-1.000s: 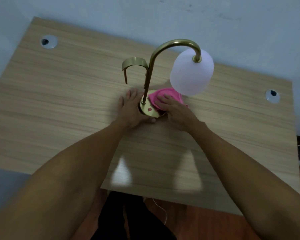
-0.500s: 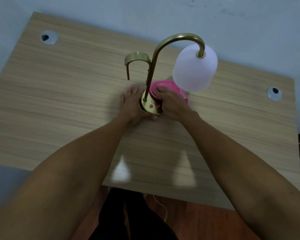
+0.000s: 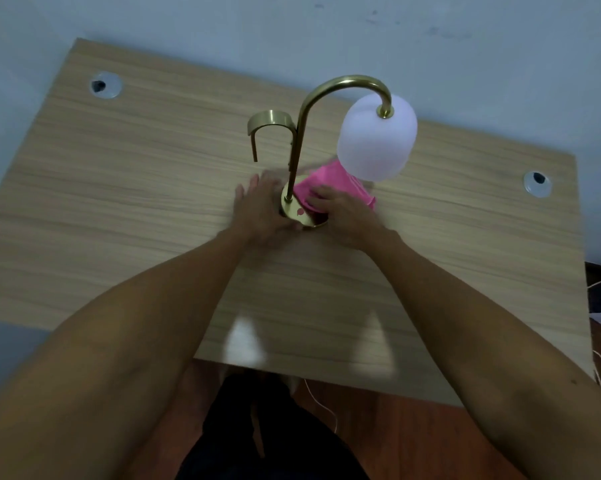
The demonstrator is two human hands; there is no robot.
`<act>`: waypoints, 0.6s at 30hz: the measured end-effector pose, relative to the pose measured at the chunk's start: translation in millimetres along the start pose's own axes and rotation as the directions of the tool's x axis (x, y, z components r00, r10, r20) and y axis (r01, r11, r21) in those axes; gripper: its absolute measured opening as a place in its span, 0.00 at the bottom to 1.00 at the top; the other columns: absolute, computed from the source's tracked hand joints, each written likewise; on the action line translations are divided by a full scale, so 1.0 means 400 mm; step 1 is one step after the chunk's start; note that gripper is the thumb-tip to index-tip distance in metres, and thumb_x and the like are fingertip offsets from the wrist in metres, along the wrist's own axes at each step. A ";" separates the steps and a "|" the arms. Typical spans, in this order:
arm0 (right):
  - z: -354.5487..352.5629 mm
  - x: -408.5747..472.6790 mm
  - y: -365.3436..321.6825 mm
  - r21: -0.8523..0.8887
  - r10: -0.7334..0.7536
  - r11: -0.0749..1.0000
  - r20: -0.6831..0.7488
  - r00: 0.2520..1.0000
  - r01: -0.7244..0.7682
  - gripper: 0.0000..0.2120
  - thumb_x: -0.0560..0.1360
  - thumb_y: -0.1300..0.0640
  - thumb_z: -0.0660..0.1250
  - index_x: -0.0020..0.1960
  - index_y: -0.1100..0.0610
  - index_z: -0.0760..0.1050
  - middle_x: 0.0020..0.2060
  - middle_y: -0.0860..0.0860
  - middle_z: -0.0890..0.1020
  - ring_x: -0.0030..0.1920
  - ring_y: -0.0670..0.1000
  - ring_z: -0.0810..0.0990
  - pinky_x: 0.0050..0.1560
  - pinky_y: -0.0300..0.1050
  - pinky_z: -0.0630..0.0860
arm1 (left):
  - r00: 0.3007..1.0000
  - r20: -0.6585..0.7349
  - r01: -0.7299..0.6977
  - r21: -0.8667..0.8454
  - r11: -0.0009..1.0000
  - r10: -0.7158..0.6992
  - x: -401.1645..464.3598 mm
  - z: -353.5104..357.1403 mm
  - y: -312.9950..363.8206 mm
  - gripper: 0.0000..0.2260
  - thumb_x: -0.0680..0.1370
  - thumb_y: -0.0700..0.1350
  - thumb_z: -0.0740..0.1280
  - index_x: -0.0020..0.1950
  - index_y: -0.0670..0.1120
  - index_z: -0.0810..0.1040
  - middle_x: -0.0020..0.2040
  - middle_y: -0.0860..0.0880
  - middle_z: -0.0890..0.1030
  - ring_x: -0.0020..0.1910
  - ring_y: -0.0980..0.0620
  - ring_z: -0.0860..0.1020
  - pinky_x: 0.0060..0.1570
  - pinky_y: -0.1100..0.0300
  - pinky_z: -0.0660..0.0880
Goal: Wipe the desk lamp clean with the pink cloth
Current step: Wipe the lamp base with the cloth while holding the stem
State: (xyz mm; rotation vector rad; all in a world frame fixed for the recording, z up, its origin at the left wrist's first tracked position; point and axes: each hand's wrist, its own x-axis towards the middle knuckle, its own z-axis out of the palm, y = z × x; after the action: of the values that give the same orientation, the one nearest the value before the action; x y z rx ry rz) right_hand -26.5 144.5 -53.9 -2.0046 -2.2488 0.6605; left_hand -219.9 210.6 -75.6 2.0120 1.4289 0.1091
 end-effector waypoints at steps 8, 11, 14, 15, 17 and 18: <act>-0.001 0.007 -0.023 -0.022 -0.019 1.000 0.045 0.999 0.020 0.23 0.84 0.66 0.59 0.78 0.56 0.68 0.77 0.56 0.69 0.77 0.58 0.69 0.78 0.56 0.65 | 0.988 -0.139 -0.112 -0.394 0.912 0.062 -0.089 -0.094 0.093 0.27 0.81 0.54 0.69 0.77 0.46 0.68 0.73 0.48 0.75 0.72 0.49 0.72 0.68 0.52 0.72; -0.005 -0.028 -0.019 -0.068 -0.010 0.998 0.075 0.997 0.015 0.24 0.84 0.67 0.57 0.79 0.56 0.66 0.80 0.54 0.64 0.79 0.57 0.64 0.80 0.52 0.58 | 0.971 -0.208 -0.197 -0.436 0.878 0.115 -0.094 -0.133 0.130 0.19 0.83 0.52 0.66 0.72 0.47 0.72 0.64 0.50 0.79 0.64 0.52 0.77 0.64 0.52 0.76; -0.006 -0.015 -0.012 -0.082 0.011 0.997 0.027 1.000 -0.008 0.22 0.82 0.68 0.59 0.76 0.59 0.70 0.75 0.59 0.71 0.74 0.61 0.71 0.75 0.55 0.66 | 0.949 -0.260 -0.272 -0.396 0.877 0.177 -0.096 -0.162 0.147 0.12 0.84 0.52 0.63 0.64 0.48 0.75 0.53 0.51 0.82 0.53 0.54 0.81 0.55 0.56 0.78; -0.011 -0.003 -0.027 -0.090 0.009 0.996 0.031 0.999 -0.006 0.22 0.81 0.69 0.60 0.75 0.61 0.70 0.73 0.61 0.73 0.73 0.62 0.72 0.74 0.56 0.69 | 0.943 -0.272 -0.291 -0.387 0.875 0.193 -0.092 -0.167 0.149 0.10 0.84 0.52 0.63 0.61 0.48 0.76 0.51 0.51 0.82 0.51 0.53 0.81 0.53 0.56 0.78; -0.004 0.016 -0.046 -0.064 -0.006 0.998 0.035 0.999 0.008 0.22 0.82 0.69 0.59 0.76 0.63 0.69 0.74 0.62 0.71 0.74 0.63 0.71 0.74 0.56 0.70 | 0.943 -0.269 -0.292 -0.394 0.872 0.194 -0.082 -0.173 0.150 0.09 0.84 0.51 0.63 0.58 0.47 0.77 0.50 0.50 0.84 0.51 0.54 0.82 0.53 0.58 0.78; 0.006 0.015 -0.050 -0.086 -0.048 0.995 0.041 0.998 0.051 0.23 0.83 0.68 0.58 0.77 0.62 0.66 0.76 0.62 0.69 0.76 0.62 0.69 0.76 0.53 0.67 | 0.947 -0.260 -0.283 -0.396 0.873 0.189 -0.078 -0.174 0.149 0.10 0.84 0.51 0.63 0.58 0.46 0.77 0.50 0.50 0.84 0.52 0.55 0.82 0.52 0.61 0.78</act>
State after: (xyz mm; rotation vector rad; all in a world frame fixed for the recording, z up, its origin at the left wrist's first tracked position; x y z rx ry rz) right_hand -47.0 148.1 -50.6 -1.9831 -2.3806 0.6127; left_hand -213.5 204.5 20.9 1.8278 1.1439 0.7081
